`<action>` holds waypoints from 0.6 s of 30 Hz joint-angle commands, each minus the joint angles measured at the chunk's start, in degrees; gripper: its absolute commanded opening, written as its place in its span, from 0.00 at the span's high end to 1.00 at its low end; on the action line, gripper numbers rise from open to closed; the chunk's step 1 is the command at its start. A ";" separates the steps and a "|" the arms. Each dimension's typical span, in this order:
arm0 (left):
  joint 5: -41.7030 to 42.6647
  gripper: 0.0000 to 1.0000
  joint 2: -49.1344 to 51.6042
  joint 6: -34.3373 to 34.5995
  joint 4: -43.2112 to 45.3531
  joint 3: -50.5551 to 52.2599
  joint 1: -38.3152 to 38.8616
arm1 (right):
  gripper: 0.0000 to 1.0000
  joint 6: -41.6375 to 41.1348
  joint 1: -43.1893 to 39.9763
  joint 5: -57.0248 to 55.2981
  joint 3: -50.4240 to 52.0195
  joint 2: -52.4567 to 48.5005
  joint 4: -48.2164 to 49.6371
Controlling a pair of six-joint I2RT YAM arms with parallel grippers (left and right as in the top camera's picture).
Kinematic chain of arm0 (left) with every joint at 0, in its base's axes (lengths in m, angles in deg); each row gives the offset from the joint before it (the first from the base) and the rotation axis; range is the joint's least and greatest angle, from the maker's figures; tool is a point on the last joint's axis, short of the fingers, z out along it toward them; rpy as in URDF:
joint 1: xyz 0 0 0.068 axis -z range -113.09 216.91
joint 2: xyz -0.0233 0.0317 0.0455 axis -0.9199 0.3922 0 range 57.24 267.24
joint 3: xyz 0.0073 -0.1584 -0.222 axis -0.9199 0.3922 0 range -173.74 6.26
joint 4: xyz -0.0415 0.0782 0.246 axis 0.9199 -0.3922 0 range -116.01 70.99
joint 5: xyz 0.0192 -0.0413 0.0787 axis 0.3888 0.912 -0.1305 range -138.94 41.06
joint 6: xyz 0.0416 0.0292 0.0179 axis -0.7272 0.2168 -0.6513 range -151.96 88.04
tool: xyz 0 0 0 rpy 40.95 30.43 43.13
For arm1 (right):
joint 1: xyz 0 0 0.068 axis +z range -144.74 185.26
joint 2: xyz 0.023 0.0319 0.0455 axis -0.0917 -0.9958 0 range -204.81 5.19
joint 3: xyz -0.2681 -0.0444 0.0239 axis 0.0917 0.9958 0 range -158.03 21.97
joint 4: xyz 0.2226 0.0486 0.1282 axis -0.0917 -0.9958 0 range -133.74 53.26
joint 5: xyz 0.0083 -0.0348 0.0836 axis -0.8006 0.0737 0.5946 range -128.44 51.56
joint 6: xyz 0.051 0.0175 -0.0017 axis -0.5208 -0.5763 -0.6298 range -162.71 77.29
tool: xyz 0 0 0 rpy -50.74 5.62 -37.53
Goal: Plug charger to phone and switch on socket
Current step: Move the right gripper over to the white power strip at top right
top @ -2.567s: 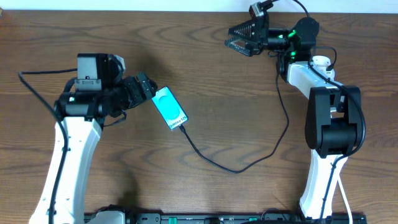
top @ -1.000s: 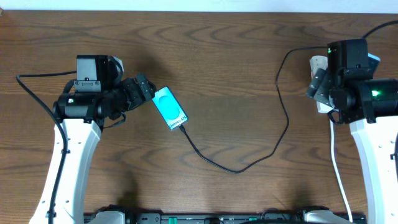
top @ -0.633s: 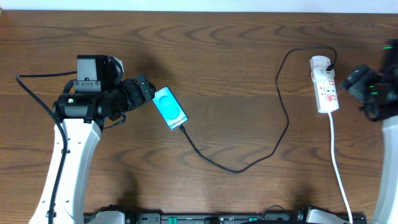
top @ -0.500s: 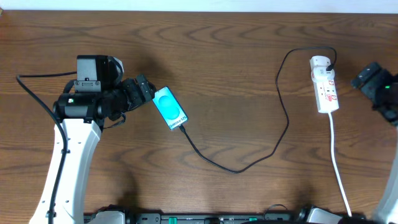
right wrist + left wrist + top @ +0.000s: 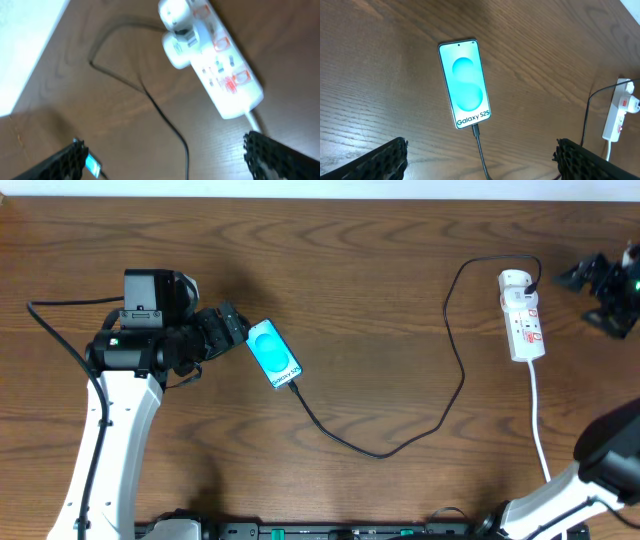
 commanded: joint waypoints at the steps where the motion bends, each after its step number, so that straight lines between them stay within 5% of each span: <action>1: -1.01 0.05 -0.26 -0.15 -0.17 -0.52 -0.24 | 0.01 2.84 0.46 2.23 -9.73 -4.81 -2.34; 18: -2.05 0.05 -0.09 -0.15 -0.39 -0.52 -0.24 | 0.01 3.43 0.42 1.84 -16.81 -20.37 -2.56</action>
